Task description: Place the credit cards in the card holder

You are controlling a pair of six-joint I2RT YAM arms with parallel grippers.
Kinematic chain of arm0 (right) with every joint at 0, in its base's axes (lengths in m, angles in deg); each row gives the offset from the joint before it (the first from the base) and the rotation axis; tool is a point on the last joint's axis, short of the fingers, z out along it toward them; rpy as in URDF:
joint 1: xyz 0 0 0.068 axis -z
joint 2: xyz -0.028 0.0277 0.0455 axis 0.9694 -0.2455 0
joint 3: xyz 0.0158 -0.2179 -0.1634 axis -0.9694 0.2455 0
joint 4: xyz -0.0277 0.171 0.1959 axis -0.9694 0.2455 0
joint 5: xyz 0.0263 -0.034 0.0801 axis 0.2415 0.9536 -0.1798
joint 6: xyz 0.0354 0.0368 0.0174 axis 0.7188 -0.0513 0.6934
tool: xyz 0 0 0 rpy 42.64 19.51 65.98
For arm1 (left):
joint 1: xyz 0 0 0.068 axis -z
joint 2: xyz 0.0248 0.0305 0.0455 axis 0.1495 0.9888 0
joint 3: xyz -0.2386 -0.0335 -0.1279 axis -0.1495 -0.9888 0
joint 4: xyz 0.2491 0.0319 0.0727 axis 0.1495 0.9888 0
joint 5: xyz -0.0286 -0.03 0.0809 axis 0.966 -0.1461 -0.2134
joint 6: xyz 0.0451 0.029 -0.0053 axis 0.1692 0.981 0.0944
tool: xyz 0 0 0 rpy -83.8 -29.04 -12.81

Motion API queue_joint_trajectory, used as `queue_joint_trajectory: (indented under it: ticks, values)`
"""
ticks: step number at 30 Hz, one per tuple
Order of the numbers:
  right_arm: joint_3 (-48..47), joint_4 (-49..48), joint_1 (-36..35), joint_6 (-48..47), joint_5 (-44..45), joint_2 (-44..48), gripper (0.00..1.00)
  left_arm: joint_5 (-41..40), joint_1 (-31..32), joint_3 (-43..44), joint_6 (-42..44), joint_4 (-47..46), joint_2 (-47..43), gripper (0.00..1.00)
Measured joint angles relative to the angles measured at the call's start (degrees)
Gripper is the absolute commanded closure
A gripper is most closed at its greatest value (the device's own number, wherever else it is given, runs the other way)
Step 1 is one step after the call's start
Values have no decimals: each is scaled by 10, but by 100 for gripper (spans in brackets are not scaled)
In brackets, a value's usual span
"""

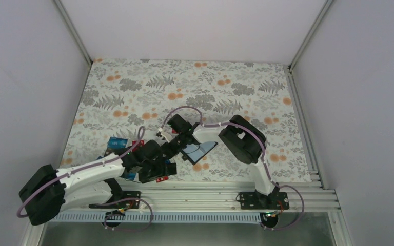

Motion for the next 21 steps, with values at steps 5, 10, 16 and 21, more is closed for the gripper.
queue_joint_trajectory:
  ticks: [5,10,16,21]
  values:
    - [0,0,0,0,0,0,70,-26,30,42,-11,42,56,28]
    - [0,0,0,0,0,0,71,-64,61,82,-40,109,94,23]
    - [17,-6,0,-2,0,9,71,-88,90,102,-89,134,118,20]
    - [52,-10,-2,-8,-9,29,72,-103,106,104,-126,130,139,20]
